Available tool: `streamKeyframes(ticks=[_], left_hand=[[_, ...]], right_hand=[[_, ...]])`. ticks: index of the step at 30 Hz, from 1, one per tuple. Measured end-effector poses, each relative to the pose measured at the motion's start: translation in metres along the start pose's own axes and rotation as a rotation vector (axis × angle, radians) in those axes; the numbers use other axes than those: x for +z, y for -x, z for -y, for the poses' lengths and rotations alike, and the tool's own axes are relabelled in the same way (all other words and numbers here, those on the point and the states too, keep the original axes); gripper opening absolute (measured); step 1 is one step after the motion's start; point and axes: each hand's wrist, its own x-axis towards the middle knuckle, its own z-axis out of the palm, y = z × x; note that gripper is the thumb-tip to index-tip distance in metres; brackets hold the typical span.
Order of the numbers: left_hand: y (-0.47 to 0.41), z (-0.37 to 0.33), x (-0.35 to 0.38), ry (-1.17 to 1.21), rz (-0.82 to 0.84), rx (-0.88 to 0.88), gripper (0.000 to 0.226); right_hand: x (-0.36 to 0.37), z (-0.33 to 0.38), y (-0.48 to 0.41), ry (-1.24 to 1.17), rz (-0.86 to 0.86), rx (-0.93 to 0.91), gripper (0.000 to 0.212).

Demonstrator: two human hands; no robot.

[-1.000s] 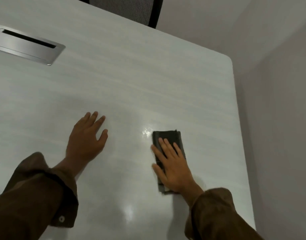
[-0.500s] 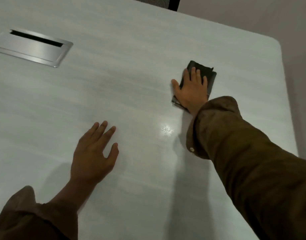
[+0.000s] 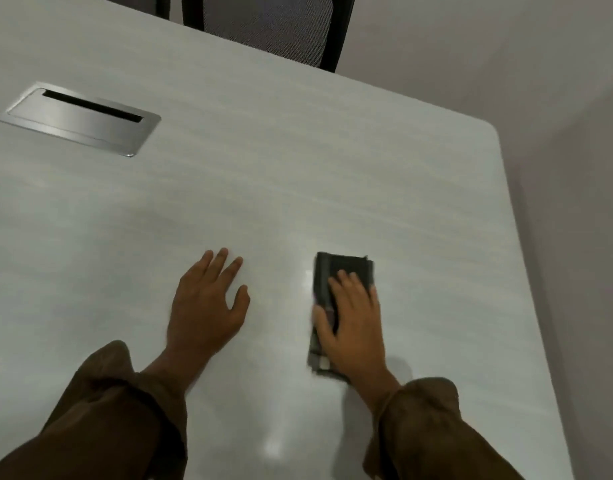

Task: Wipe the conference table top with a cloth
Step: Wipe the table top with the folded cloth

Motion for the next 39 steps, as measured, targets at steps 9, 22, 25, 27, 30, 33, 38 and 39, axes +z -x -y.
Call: streamKeyframes(ticks=[9,22,25,27,30,33,38,39], left_hand=[[-0.001,0.042,-0.009,0.059,0.170,0.260,0.061],[0.017,0.129,-0.059,-0.030,-0.035,-0.045,0.061],[0.013,0.128,-0.059,-0.029,-0.050,-0.039,0.061],[0.013,0.126,-0.060,-0.033,-0.056,-0.040,0.060],[0.012,0.127,-0.057,-0.056,-0.059,-0.050,0.060],[0.012,0.126,-0.057,-0.057,-0.069,-0.055,0.059],[0.011,0.128,-0.054,-0.067,-0.095,-0.068,0.057],[0.010,0.129,-0.053,-0.067,-0.100,-0.070,0.057]], right_hand=[[0.040,0.070,-0.063,0.181,0.015,0.289,0.083],[0.050,0.065,-0.077,0.200,0.038,0.118,0.068],[0.038,0.046,-0.072,0.152,0.130,-0.317,0.060],[0.024,0.018,-0.074,0.103,0.122,-0.423,0.057],[0.020,-0.013,-0.120,0.104,0.043,-0.273,0.057],[0.029,-0.015,-0.187,0.163,0.004,-0.093,0.063],[0.071,0.035,-0.282,0.246,0.001,0.272,0.069],[0.080,0.049,-0.288,0.242,0.014,0.313,0.068]])
